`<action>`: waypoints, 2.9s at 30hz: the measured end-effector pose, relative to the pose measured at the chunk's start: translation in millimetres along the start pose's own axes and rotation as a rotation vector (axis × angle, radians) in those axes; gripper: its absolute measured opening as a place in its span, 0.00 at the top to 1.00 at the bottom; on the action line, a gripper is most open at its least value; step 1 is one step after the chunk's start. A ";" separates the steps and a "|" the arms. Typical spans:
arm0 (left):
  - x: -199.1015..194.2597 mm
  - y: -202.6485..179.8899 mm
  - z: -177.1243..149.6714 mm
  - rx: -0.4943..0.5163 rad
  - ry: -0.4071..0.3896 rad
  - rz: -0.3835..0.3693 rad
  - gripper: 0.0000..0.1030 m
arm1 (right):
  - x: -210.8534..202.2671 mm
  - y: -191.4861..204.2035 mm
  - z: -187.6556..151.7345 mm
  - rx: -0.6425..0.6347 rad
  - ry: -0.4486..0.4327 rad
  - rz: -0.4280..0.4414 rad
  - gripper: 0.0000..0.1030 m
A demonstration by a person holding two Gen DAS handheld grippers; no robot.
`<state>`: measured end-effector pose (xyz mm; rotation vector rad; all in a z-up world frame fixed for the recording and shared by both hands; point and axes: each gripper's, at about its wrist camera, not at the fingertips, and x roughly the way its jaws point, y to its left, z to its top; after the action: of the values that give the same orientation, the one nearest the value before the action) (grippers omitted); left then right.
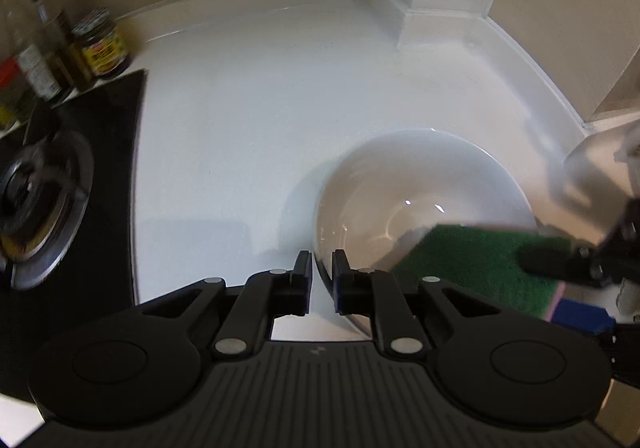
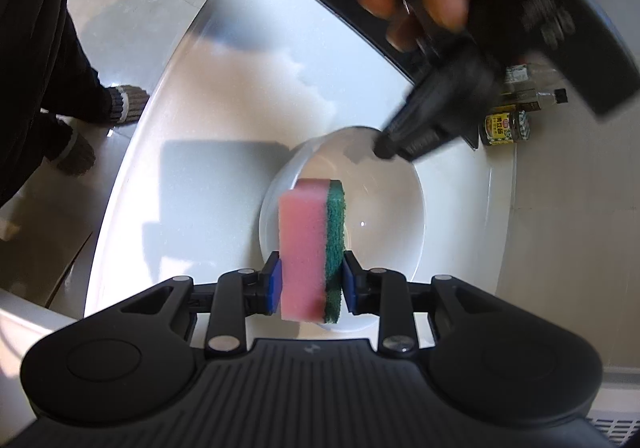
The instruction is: Clean bowl
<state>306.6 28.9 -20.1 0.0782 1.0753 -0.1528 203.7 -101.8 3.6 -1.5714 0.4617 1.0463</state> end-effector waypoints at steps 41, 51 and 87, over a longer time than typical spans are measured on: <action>20.6 -3.5 25.0 0.105 -0.020 0.010 0.92 | -0.8 1.2 16.5 0.092 -0.102 0.031 0.75; 21.1 -3.2 20.7 0.054 -0.017 -0.004 0.91 | 9.5 11.6 7.9 -0.024 0.011 -0.010 0.75; -2.0 -7.4 -2.3 0.024 -0.019 -0.031 0.84 | 9.6 6.9 -2.3 0.020 0.013 0.014 0.75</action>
<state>302.4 22.1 -19.4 0.0819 1.0558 -0.1944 204.4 -103.6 -8.2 -1.5602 0.4915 1.0402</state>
